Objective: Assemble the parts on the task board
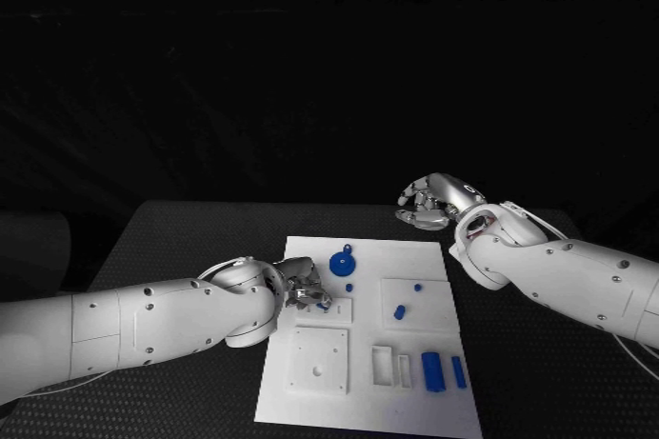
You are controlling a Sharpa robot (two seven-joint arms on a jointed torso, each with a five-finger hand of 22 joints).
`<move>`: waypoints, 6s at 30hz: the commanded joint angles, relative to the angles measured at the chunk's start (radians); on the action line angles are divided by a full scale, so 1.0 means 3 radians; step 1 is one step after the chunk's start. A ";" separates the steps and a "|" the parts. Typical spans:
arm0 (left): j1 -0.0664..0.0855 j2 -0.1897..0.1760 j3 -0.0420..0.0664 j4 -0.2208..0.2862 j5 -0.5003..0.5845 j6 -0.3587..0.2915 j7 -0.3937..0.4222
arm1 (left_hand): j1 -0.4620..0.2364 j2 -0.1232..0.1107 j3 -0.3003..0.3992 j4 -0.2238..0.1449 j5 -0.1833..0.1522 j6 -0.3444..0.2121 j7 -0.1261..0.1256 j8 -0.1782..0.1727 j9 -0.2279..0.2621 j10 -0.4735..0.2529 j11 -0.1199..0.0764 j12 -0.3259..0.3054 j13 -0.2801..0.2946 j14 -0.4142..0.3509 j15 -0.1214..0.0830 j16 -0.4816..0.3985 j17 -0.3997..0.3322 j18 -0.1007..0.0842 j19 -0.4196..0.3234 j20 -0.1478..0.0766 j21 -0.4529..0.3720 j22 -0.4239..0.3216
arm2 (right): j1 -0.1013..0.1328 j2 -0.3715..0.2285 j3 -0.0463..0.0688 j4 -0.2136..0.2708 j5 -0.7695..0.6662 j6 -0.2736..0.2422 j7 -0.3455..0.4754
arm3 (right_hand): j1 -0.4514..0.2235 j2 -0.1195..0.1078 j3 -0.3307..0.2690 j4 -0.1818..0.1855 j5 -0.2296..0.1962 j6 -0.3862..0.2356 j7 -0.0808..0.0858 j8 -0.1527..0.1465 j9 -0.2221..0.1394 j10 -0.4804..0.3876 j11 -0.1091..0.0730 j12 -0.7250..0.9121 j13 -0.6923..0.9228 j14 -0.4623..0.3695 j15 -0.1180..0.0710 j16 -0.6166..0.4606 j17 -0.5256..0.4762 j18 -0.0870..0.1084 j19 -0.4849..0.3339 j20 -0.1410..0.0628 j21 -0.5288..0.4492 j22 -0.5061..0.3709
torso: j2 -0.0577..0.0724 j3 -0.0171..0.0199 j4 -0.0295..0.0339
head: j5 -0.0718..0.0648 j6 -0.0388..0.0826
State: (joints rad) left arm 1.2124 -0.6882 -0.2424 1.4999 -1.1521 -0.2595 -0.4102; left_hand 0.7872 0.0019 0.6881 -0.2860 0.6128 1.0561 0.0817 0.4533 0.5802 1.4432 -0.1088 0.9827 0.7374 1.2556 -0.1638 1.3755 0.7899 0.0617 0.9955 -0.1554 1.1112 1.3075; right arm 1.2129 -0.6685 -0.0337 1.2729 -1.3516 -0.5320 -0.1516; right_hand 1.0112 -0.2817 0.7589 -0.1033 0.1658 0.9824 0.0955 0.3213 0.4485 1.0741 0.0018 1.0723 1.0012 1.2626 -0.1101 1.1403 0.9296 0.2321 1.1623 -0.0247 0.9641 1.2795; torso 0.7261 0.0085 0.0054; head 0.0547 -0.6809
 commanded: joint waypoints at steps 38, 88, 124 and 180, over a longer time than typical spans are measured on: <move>-0.0040 0.0066 0.0002 -0.0057 -0.0059 0.0127 -0.0061 | -0.0178 0.0192 0.0081 0.0137 -0.0541 0.0673 -0.0392 0.0287 0.0614 -0.0103 -0.0078 0.0127 -0.0102 0.0097 -0.0095 0.0074 -0.0142 0.0055 0.0023 -0.0365 0.0022 0.0039 | 0.0000 -0.0007 0.0001 0.0016 0.0015 0.0041 0.0019 | -0.0047 0.0015 -0.0035 0.0006 0.0206 0.0015 0.0050 -0.0019 0.0010 -0.0032 -0.0010 0.0006 -0.0025 -0.0023 0.0006 -0.0021 0.0020 0.0099 -0.0025 0.0003 -0.0027 0.0017 | -0.0001 -0.0001 0.0000 | 0.0004 0.0005; -0.0067 -0.0057 0.0003 0.0077 0.0056 -0.0387 0.0003 | -0.0085 0.0126 0.0108 0.0205 -0.0635 0.0653 -0.0387 0.0291 0.0599 -0.0118 -0.0078 0.0137 -0.0161 0.0086 -0.0106 0.0081 -0.0200 0.0065 0.0034 -0.0372 0.0027 0.0039 | -0.0002 -0.0037 0.0001 0.0022 0.0040 0.0042 0.0021 | -0.0082 0.0030 -0.0048 0.0022 0.0308 0.0014 0.0051 -0.0019 0.0013 -0.0036 -0.0009 0.0015 -0.0037 -0.0022 0.0007 -0.0026 0.0028 0.0099 -0.0025 0.0004 -0.0033 0.0026 | -0.0001 -0.0001 0.0002 | -0.0010 0.0020; -0.0071 0.0051 0.0002 -0.0044 -0.0002 -0.0091 -0.0110 | -0.0075 0.0124 0.0107 0.0219 -0.0656 0.0644 -0.0384 0.0287 0.0595 -0.0120 -0.0075 0.0136 -0.0173 0.0080 -0.0109 0.0077 -0.0212 0.0065 0.0028 -0.0372 0.0024 0.0039 | -0.0003 -0.0030 0.0000 0.0017 0.0041 0.0056 0.0017 | -0.0086 0.0030 -0.0051 0.0021 0.0325 0.0013 0.0051 -0.0019 0.0013 -0.0038 -0.0009 0.0017 -0.0041 -0.0023 0.0006 -0.0027 0.0030 0.0099 -0.0025 0.0003 -0.0035 0.0029 | 0.0000 -0.0003 0.0002 | -0.0013 0.0000; -0.0110 0.0064 0.0003 -0.0072 0.0002 0.0034 -0.0120 | 0.0175 -0.0039 0.0086 0.0207 -0.0802 0.0630 -0.0371 0.0261 0.0545 -0.0113 -0.0061 0.0151 -0.0272 0.0065 -0.0113 0.0102 -0.0285 0.0067 0.0023 -0.0373 0.0026 0.0039 | -0.0017 -0.0030 0.0000 0.0019 0.0048 0.0057 0.0020 | -0.0094 0.0034 -0.0055 0.0022 0.0339 0.0012 0.0051 -0.0020 0.0014 -0.0040 -0.0009 0.0021 -0.0046 -0.0022 0.0007 -0.0030 0.0034 0.0099 -0.0025 0.0002 -0.0038 0.0032 | -0.0001 -0.0001 0.0000 | -0.0007 -0.0017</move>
State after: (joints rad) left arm 1.1842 -0.6691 -0.2385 1.4788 -1.1506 -0.2737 -0.4385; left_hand 0.8118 -0.0275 0.7130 -0.2161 0.3688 1.0561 0.0817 0.5336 0.7420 1.4395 -0.1051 1.0223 0.6567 1.2630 -0.1695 1.4018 0.7058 0.0776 0.9989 -0.1518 1.1149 1.3077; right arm 1.2087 -0.6778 -0.0340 1.2775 -1.3370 -0.5239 -0.1517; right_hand 0.9921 -0.2705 0.7480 -0.0980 0.2635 0.9811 0.0969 0.3213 0.4514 1.0710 -0.0021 1.0724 0.9885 1.2595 -0.1069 1.1366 0.9385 0.2322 1.1591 -0.0214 0.9562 1.2876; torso 0.7257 0.0079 0.0057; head 0.0523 -0.6868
